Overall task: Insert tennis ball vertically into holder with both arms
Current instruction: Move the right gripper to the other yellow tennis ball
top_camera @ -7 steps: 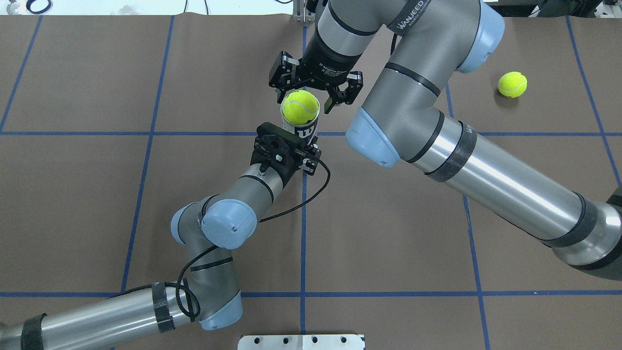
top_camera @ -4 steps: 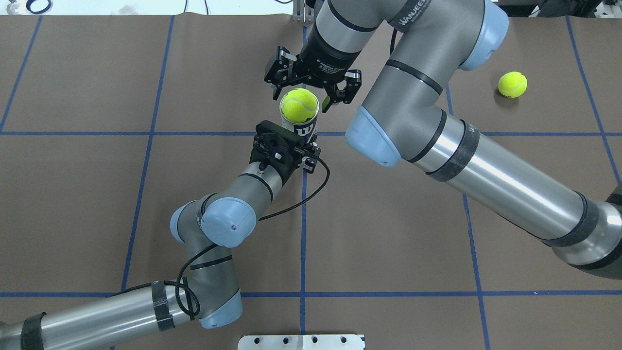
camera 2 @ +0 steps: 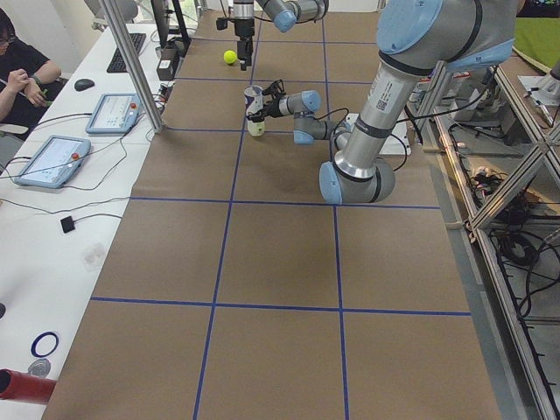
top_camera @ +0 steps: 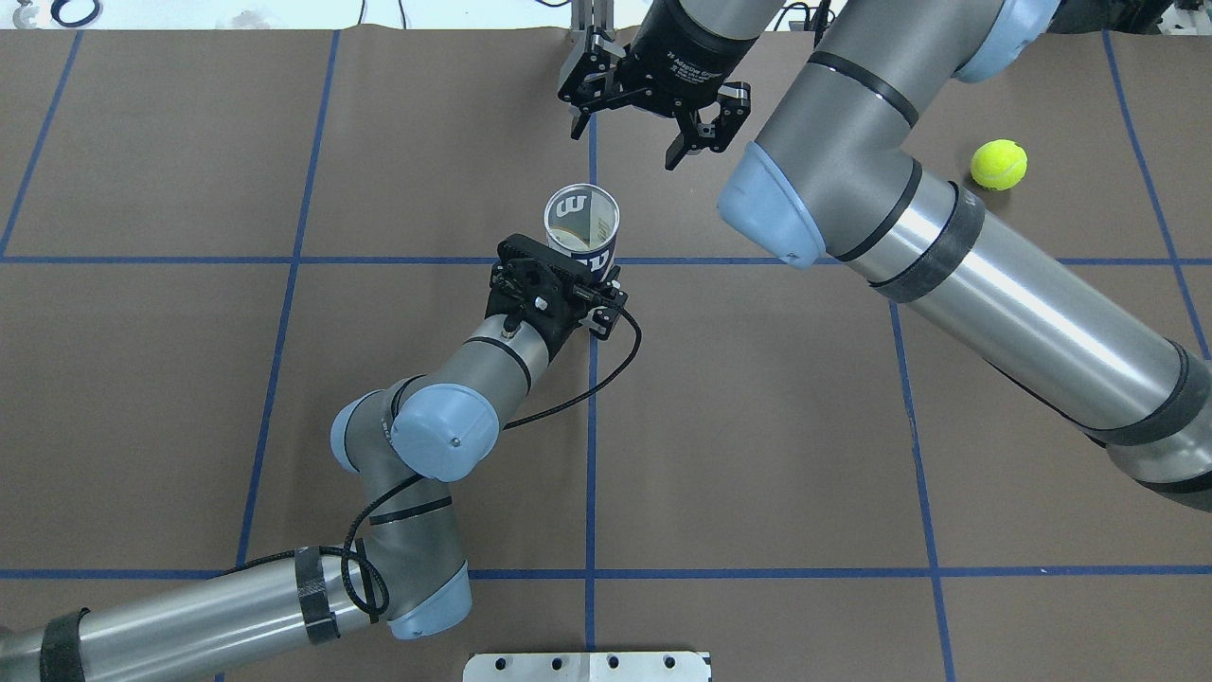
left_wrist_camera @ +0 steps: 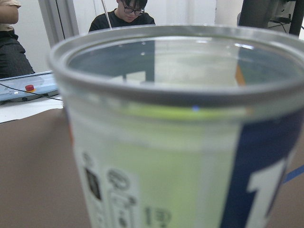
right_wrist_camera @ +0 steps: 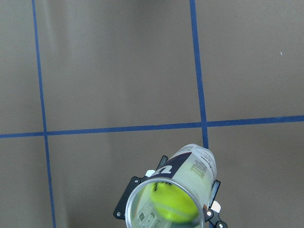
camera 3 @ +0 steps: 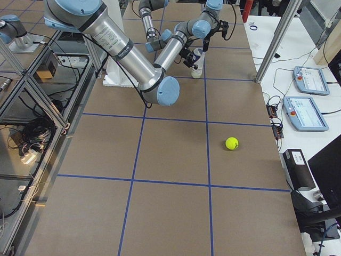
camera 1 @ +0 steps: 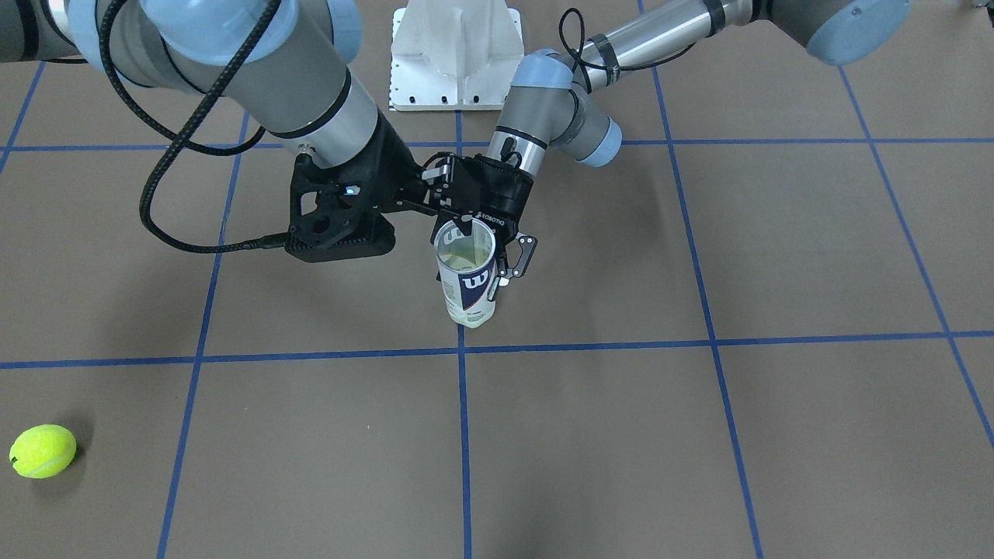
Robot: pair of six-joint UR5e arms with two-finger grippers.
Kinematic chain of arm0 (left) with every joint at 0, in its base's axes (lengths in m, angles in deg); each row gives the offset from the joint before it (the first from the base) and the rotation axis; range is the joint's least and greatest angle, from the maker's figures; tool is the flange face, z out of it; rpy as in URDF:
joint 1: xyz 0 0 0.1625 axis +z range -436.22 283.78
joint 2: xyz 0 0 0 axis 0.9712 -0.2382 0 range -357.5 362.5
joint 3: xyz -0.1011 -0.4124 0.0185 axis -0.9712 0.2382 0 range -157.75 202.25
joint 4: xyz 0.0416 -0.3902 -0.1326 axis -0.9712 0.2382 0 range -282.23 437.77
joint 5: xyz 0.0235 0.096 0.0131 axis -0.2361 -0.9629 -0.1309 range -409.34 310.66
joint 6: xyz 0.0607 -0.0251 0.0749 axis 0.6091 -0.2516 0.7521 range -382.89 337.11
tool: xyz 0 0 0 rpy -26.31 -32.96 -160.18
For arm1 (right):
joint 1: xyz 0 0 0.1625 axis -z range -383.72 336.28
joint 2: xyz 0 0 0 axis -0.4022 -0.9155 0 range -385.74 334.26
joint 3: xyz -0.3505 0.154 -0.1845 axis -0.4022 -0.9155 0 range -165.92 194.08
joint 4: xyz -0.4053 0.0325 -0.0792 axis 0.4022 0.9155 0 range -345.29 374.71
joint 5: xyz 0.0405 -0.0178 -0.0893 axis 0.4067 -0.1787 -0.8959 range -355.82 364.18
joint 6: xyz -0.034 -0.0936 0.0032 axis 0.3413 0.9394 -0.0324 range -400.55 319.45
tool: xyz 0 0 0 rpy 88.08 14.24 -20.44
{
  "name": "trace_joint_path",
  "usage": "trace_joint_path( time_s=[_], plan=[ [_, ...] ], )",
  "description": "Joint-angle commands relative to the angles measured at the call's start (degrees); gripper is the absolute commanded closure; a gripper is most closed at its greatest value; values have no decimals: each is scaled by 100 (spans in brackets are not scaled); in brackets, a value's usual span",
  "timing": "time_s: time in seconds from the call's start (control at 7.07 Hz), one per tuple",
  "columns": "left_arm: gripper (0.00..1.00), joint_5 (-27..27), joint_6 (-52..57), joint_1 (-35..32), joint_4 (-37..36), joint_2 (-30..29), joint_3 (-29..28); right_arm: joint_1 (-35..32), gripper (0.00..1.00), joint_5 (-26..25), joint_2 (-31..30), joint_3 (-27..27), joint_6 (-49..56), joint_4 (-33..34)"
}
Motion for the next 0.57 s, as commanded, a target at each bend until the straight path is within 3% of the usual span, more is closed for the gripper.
trace_joint_path(
  time_s=[0.0, 0.28, 0.42],
  plan=[
    [22, 0, 0, 3, -1, 2, -3, -57, 1, -17, -77, -24, 19, 0],
    [24, 0, 0, 3, 8, -6, 6, -319, 2, -26, -339, -7, 411, 0],
    [24, 0, 0, 3, 8, -6, 6, -669, 2, 44, -655, -7, 1215, 0]
  ],
)
